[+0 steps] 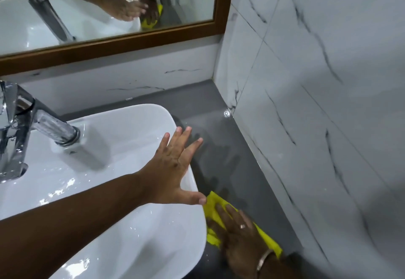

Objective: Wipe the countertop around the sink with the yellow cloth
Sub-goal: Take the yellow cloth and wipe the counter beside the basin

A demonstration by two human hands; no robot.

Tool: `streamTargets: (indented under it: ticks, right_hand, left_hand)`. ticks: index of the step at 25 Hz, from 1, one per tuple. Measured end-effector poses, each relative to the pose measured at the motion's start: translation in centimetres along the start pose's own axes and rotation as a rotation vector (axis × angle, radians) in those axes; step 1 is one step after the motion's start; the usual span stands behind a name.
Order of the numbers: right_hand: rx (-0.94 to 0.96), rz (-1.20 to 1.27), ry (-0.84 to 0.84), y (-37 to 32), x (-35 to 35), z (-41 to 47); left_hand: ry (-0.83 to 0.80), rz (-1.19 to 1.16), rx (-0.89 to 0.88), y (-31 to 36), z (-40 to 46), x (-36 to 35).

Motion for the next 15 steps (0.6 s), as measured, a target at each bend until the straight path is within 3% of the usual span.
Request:
streamTargets:
  ticks: [2, 4, 6, 8, 10, 13, 15]
  right_hand:
    - [-0.134, -0.012, -0.038, 4.2, 1.3, 2.8]
    - [-0.353, -0.012, 0.068, 9.0, 3.7, 8.3]
    - [-0.471, 0.093, 0.024, 12.4, 5.3, 14.0]
    - [-0.446, 0.104, -0.002, 12.4, 5.6, 17.4]
    - [-0.295, -0.015, 0.054, 9.3, 4.5, 16.1]
    - [0.009, -0.081, 0.011, 3.3, 1.0, 5.9]
    - [-0.003, -0.080, 0.016, 3.1, 0.5, 0.7]
  left_hand:
    - [-0.007, 0.056, 0.012, -0.1, 0.0, 0.1]
    - [-0.004, 0.116, 0.021, 0.0, -0.1, 0.3]
    - [-0.009, 0.187, 0.039, 0.0, -0.1, 0.5]
    - [-0.032, 0.249, 0.064, 0.3, 0.1, 1.0]
    - [-0.129, 0.297, 0.083, 0.4, 0.3, 1.2]
    - [-0.205, 0.315, 0.098, 0.5, 0.7, 1.5]
    - [-0.217, 0.307, 0.093, 0.4, 0.6, 1.4]
Point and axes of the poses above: each hand's wrist, its own z-axis towards the middle knuckle, its own x-axis out of the back of the hand, y = z × x, the point moved 5 cm from there along z, towards the middle knuckle, and after that the axes turned 7 degrees about -y, right-handed, at the moved point
